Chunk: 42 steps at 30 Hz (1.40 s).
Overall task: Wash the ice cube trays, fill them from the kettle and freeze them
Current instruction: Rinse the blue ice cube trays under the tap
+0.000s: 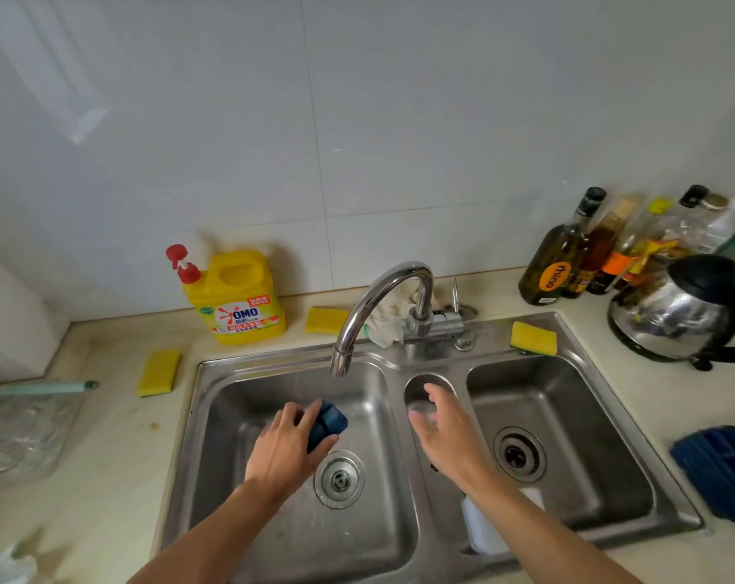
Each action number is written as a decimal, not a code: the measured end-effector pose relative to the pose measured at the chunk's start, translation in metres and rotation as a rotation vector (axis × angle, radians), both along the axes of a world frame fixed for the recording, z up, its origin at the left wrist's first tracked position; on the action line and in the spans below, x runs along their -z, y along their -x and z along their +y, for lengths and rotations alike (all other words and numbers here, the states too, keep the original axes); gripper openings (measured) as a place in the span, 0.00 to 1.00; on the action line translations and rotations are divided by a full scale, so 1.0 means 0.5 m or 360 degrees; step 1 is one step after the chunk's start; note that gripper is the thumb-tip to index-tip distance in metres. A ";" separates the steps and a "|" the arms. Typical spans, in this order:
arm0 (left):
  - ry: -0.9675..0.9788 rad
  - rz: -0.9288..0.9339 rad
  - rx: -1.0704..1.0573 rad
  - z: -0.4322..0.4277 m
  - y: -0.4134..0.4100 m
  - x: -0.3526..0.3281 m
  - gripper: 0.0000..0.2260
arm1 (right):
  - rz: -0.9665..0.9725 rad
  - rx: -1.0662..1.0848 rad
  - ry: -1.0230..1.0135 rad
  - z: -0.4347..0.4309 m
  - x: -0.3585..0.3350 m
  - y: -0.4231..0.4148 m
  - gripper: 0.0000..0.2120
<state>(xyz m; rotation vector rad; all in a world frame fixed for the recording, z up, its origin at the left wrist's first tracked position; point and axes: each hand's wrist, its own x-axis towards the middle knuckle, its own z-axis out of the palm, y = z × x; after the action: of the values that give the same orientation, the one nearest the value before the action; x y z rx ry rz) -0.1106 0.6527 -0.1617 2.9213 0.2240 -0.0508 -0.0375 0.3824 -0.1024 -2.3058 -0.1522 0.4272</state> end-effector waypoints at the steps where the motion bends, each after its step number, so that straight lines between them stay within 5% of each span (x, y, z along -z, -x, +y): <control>1: -0.0008 -0.0007 0.0015 -0.001 0.000 -0.003 0.31 | -0.0015 -0.0013 0.0026 -0.008 0.002 0.012 0.29; 13: -0.0035 0.0061 0.0063 -0.142 0.008 -0.039 0.29 | -0.0052 -0.0014 -0.0001 -0.152 -0.018 0.051 0.26; 23: -0.0022 0.0028 0.0166 -0.438 -0.069 -0.085 0.29 | -0.0078 -0.0018 0.0037 -0.444 -0.042 0.035 0.27; 30: 0.1091 0.0300 0.0092 -0.677 -0.110 -0.151 0.20 | 0.0090 -0.0030 -0.0223 -0.600 -0.064 0.010 0.29; 35: 0.1791 0.0834 -0.0053 -0.756 -0.136 -0.187 0.24 | 0.0126 -0.0083 -0.0271 -0.643 -0.064 -0.012 0.12; 39: 0.2031 0.1096 -0.0052 -0.774 -0.164 -0.171 0.22 | 0.0204 0.0005 -0.0328 -0.663 -0.048 -0.038 0.04; 42: 0.1873 0.1044 -0.0085 -0.785 -0.199 -0.140 0.24 | 0.0307 0.0126 -0.0350 -0.675 -0.034 -0.061 0.03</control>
<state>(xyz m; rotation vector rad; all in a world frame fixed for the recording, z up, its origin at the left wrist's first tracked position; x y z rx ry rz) -0.0110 0.2600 -0.0916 1.6459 0.2466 -0.8192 -0.0070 0.0448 -0.0852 -2.0354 -0.0113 0.5605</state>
